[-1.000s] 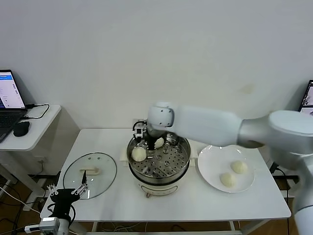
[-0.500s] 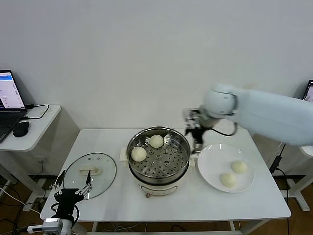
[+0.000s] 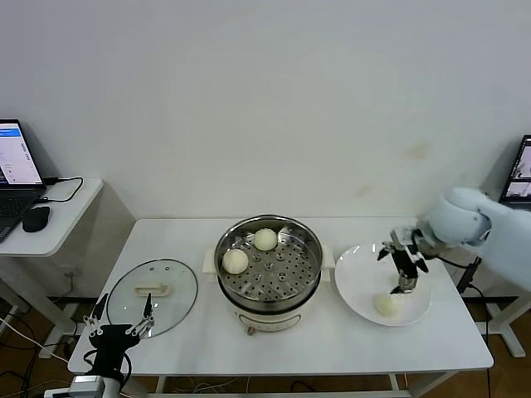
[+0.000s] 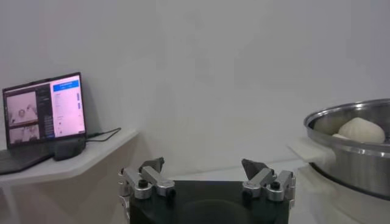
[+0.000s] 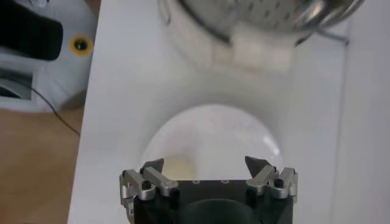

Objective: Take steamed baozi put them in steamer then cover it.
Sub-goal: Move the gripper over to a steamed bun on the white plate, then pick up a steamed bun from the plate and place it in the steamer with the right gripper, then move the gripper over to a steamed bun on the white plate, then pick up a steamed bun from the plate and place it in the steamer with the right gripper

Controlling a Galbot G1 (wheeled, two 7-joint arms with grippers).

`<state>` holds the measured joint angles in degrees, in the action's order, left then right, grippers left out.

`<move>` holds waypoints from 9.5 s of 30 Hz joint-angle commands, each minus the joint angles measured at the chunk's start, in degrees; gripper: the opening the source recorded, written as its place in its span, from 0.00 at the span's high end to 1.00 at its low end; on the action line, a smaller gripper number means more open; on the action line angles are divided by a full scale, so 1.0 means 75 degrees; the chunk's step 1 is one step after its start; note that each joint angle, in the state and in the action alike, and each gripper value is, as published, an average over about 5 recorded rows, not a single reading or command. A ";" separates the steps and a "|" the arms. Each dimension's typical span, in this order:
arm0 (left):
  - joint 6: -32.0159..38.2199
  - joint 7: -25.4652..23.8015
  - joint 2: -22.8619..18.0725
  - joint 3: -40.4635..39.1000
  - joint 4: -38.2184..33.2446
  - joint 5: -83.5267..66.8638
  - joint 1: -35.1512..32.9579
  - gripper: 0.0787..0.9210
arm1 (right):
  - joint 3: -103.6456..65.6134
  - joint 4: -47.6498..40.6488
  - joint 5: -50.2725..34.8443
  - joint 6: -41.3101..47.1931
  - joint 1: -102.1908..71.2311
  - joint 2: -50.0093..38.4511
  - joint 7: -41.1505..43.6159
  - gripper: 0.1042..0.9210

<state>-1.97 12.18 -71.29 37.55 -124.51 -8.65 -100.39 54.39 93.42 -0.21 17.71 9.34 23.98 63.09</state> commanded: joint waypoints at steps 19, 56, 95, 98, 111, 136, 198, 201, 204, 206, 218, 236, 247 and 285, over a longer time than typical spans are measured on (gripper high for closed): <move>0.0009 0.0004 -0.0083 0.0091 0.0097 0.0061 -0.0067 0.12 | -0.2067 -0.2033 0.1407 -0.0478 -0.2830 0.1267 -0.0627 0.12; 0.0032 0.0012 -0.0065 0.0050 0.0155 0.0052 0.0034 0.12 | -0.0988 -0.1119 -0.0167 -0.0214 0.0137 0.0415 0.0196 0.40; 0.0053 0.0056 -0.0154 0.0201 -0.0016 -0.0031 0.0026 0.12 | 0.2911 -0.1066 -0.0613 -0.3142 0.2717 0.5511 -0.0857 0.38; 0.0071 0.0065 -0.0145 0.0206 0.0007 -0.0033 0.0013 0.12 | 0.2951 -0.1239 -0.0171 -0.3482 0.2631 0.5662 -0.0860 0.38; 0.0148 0.0087 -0.0193 0.0201 0.0163 -0.0026 0.0065 0.12 | 0.2995 -0.1369 0.0390 -0.3994 0.2430 0.5800 -0.0862 0.35; 0.0162 0.0081 -0.0064 0.0172 0.0133 -0.0056 0.0142 0.12 | 0.2491 0.0137 -0.1631 -0.1536 0.4297 0.2968 -0.0129 0.12; 0.0152 0.0048 0.0064 0.0204 0.0158 0.0026 0.0051 0.12 | -0.3479 -0.4977 0.2689 -0.1478 -0.2756 0.2600 -0.0372 0.13; 0.0158 0.0050 0.0052 0.0198 0.0190 0.0026 0.0057 0.12 | -0.3481 -0.5020 0.2705 -0.1477 -0.2737 0.2639 -0.0347 0.16; 0.0160 0.0050 0.0051 0.0195 0.0218 0.0028 0.0065 0.12 | -0.3459 -0.4952 0.2718 -0.1433 -0.2734 0.2625 -0.0290 0.20; 0.0160 0.0049 0.0060 0.0201 0.0227 0.0026 0.0068 0.12 | -0.3437 -0.4914 0.2736 -0.1403 -0.2705 0.2603 -0.0253 0.22; 0.0168 0.0060 0.0062 0.0211 0.0221 0.0022 0.0060 0.12 | -0.2613 -0.4007 0.2038 -0.1234 -0.1787 0.1861 0.0049 0.43; 0.0151 0.0031 0.0185 0.0012 0.0336 -0.0014 0.0353 0.12 | 0.2279 -0.0572 -0.2274 0.1109 0.4529 0.1680 -0.0619 0.44; 0.0165 0.0033 0.0174 0.0018 0.0421 -0.0047 0.0430 0.12 | 0.2577 -0.0219 -0.4741 0.2891 0.4230 0.3607 -0.2002 0.42; 0.0207 0.0051 0.0056 0.0095 0.0532 -0.0061 0.0469 0.12 | 0.1846 -0.1222 -0.3725 0.3185 0.2221 0.4356 -0.2501 0.17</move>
<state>-0.44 12.57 -70.93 38.24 -120.57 -9.11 -96.86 69.55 81.35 -28.00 41.10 24.61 58.97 44.41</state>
